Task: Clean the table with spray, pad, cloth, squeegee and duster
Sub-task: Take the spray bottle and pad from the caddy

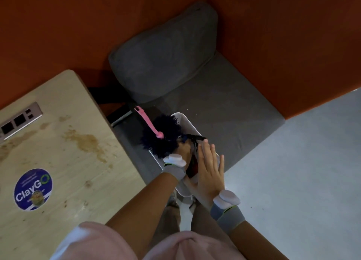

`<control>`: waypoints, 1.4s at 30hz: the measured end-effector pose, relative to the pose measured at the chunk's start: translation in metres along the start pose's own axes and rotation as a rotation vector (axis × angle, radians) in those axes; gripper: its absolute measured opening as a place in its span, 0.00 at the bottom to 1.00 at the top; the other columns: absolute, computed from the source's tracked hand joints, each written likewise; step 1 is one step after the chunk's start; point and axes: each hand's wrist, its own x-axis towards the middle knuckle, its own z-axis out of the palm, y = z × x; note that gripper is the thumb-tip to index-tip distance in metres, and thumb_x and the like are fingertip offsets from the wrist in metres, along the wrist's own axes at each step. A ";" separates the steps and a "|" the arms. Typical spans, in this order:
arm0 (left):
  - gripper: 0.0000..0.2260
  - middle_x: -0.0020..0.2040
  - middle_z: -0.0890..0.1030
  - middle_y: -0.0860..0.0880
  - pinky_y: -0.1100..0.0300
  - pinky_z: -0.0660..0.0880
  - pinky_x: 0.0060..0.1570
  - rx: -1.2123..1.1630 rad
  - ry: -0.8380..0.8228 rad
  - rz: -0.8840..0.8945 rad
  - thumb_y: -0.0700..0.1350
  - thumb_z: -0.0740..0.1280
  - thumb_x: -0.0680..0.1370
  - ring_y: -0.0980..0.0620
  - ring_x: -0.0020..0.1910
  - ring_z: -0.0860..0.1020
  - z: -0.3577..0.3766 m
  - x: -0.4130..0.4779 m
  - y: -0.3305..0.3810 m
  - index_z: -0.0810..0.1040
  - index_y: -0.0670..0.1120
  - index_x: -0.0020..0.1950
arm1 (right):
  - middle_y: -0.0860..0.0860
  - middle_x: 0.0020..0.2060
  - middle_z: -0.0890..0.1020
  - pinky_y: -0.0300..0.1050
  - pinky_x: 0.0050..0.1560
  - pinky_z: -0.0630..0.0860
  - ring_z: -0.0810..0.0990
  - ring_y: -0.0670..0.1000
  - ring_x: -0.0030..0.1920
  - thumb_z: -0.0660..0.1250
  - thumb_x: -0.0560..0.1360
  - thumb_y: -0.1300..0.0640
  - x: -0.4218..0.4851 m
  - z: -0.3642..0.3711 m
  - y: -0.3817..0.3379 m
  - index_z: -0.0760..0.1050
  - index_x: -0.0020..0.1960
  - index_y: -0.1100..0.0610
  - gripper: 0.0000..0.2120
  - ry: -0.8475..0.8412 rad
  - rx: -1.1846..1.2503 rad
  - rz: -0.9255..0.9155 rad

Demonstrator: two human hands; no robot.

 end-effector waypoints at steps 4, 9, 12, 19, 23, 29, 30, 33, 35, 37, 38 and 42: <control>0.13 0.61 0.76 0.42 0.55 0.72 0.55 0.007 0.177 0.100 0.42 0.56 0.81 0.44 0.58 0.76 -0.002 -0.012 -0.003 0.70 0.43 0.64 | 0.54 0.78 0.57 0.62 0.74 0.49 0.51 0.57 0.78 0.67 0.71 0.40 -0.001 0.003 0.005 0.58 0.77 0.57 0.42 0.091 -0.025 -0.076; 0.08 0.40 0.81 0.48 0.57 0.74 0.31 -0.287 0.463 0.070 0.42 0.61 0.72 0.46 0.35 0.79 -0.051 -0.082 -0.015 0.78 0.47 0.46 | 0.59 0.69 0.70 0.65 0.67 0.68 0.69 0.61 0.69 0.73 0.69 0.50 0.004 -0.013 -0.001 0.65 0.73 0.60 0.37 0.143 0.061 -0.162; 0.08 0.41 0.82 0.51 0.58 0.76 0.33 -0.332 0.702 0.121 0.43 0.63 0.73 0.50 0.37 0.79 -0.081 -0.139 -0.035 0.81 0.49 0.47 | 0.57 0.62 0.77 0.56 0.60 0.73 0.76 0.58 0.62 0.68 0.72 0.44 0.014 -0.036 -0.031 0.64 0.73 0.60 0.35 0.107 0.234 -0.325; 0.14 0.47 0.82 0.51 0.65 0.76 0.41 -0.350 1.100 -0.071 0.39 0.66 0.75 0.57 0.41 0.78 -0.117 -0.222 -0.088 0.79 0.46 0.60 | 0.55 0.58 0.80 0.44 0.59 0.76 0.80 0.53 0.56 0.65 0.77 0.52 0.006 -0.077 -0.128 0.60 0.74 0.54 0.28 0.130 0.503 -0.688; 0.15 0.49 0.81 0.50 0.58 0.78 0.38 -0.339 1.153 -0.165 0.40 0.64 0.77 0.54 0.42 0.79 -0.107 -0.242 -0.113 0.75 0.46 0.64 | 0.55 0.55 0.81 0.44 0.54 0.79 0.81 0.53 0.54 0.69 0.75 0.55 0.009 -0.059 -0.169 0.61 0.73 0.61 0.31 0.200 0.480 -0.820; 0.13 0.50 0.80 0.50 0.57 0.78 0.32 -0.326 1.138 -0.275 0.40 0.62 0.79 0.52 0.37 0.80 -0.083 -0.261 -0.140 0.77 0.44 0.63 | 0.51 0.58 0.81 0.35 0.55 0.74 0.78 0.46 0.57 0.62 0.77 0.48 -0.010 -0.024 -0.214 0.57 0.75 0.57 0.31 -0.022 0.558 -0.916; 0.13 0.50 0.80 0.49 0.58 0.78 0.32 -0.319 1.141 -0.314 0.40 0.62 0.79 0.52 0.37 0.80 -0.079 -0.266 -0.145 0.78 0.44 0.62 | 0.50 0.58 0.81 0.33 0.54 0.73 0.77 0.46 0.57 0.61 0.76 0.47 -0.015 -0.019 -0.222 0.56 0.75 0.54 0.31 -0.064 0.572 -0.915; 0.13 0.49 0.80 0.51 0.57 0.78 0.32 -0.390 1.173 -0.375 0.41 0.61 0.79 0.52 0.38 0.80 -0.076 -0.270 -0.155 0.78 0.45 0.61 | 0.50 0.56 0.82 0.28 0.51 0.69 0.80 0.46 0.53 0.61 0.74 0.45 -0.021 -0.014 -0.232 0.57 0.74 0.52 0.31 -0.064 0.550 -0.895; 0.13 0.49 0.80 0.51 0.56 0.78 0.32 -0.440 1.184 -0.387 0.42 0.60 0.79 0.52 0.38 0.81 -0.075 -0.274 -0.161 0.78 0.45 0.61 | 0.49 0.53 0.83 0.29 0.51 0.70 0.81 0.46 0.53 0.63 0.75 0.46 -0.023 -0.012 -0.237 0.62 0.72 0.57 0.30 -0.005 0.527 -0.918; 0.13 0.50 0.80 0.51 0.56 0.79 0.33 -0.461 1.195 -0.368 0.42 0.60 0.79 0.52 0.40 0.81 -0.072 -0.277 -0.165 0.78 0.46 0.62 | 0.50 0.50 0.83 0.34 0.53 0.72 0.80 0.47 0.51 0.66 0.75 0.49 -0.025 -0.012 -0.237 0.69 0.69 0.60 0.26 0.078 0.506 -0.939; 0.13 0.51 0.80 0.51 0.56 0.79 0.34 -0.466 1.192 -0.352 0.42 0.60 0.79 0.52 0.41 0.81 -0.071 -0.279 -0.165 0.78 0.46 0.62 | 0.50 0.49 0.83 0.39 0.54 0.74 0.79 0.48 0.50 0.67 0.75 0.50 -0.025 -0.013 -0.236 0.71 0.68 0.61 0.25 0.114 0.497 -0.954; 0.14 0.53 0.79 0.52 0.55 0.79 0.35 -0.473 1.154 -0.324 0.42 0.59 0.80 0.52 0.43 0.80 -0.070 -0.280 -0.162 0.77 0.47 0.64 | 0.50 0.48 0.82 0.46 0.52 0.75 0.80 0.51 0.48 0.65 0.79 0.48 -0.028 -0.022 -0.229 0.75 0.64 0.61 0.21 0.219 0.476 -0.947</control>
